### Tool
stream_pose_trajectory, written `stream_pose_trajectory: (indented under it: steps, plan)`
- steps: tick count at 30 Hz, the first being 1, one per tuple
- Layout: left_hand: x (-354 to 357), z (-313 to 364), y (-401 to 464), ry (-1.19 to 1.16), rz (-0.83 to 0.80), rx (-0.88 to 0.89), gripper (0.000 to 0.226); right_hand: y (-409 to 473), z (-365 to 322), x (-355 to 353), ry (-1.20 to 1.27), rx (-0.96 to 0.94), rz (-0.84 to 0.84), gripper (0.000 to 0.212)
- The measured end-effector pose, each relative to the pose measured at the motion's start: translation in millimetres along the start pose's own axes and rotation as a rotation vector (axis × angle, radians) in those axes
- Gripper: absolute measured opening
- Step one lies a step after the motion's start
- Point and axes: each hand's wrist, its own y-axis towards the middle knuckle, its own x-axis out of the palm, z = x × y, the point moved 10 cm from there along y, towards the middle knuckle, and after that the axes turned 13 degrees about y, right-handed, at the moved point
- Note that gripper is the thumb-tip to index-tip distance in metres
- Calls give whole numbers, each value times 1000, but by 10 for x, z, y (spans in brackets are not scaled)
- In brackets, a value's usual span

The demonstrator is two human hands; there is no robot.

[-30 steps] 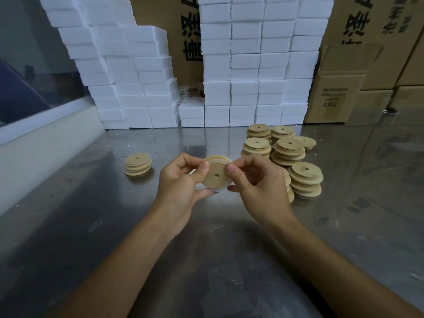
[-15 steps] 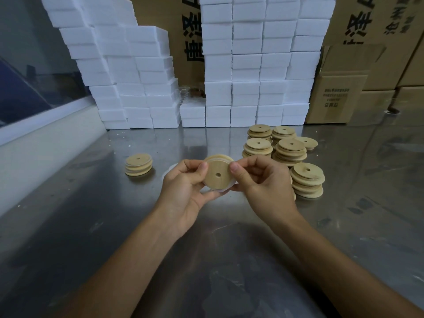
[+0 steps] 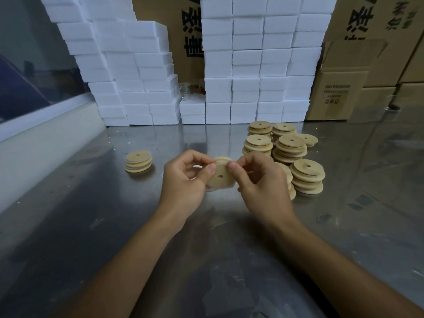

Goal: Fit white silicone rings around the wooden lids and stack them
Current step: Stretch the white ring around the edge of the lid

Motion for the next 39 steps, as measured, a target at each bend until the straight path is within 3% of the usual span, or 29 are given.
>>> stream_pose_trajectory:
  steps: [6, 18, 28, 32, 35, 39]
  plan:
    - [19, -79, 2, -170, -20, -120, 22, 69, 46, -44, 150, 100, 15, 18]
    - [201, -297, -85, -547, -64, -410, 11, 42, 98, -2, 314, 186, 7, 10]
    - [156, -317, -99, -527, 7, -442, 11, 28, 25, 102, 260, 95, -100, 15]
    - [86, -260, -59, -414, 20, -349, 17, 5, -25, 74, 140, 8, -82, 18]
    - [-43, -67, -11, -112, 29, -118, 22, -16, -105, 50, 34, -88, -56, 14]
    - [-8, 172, -27, 125, -1, 126, 20, -53, -212, 80, -93, -189, -78, 9]
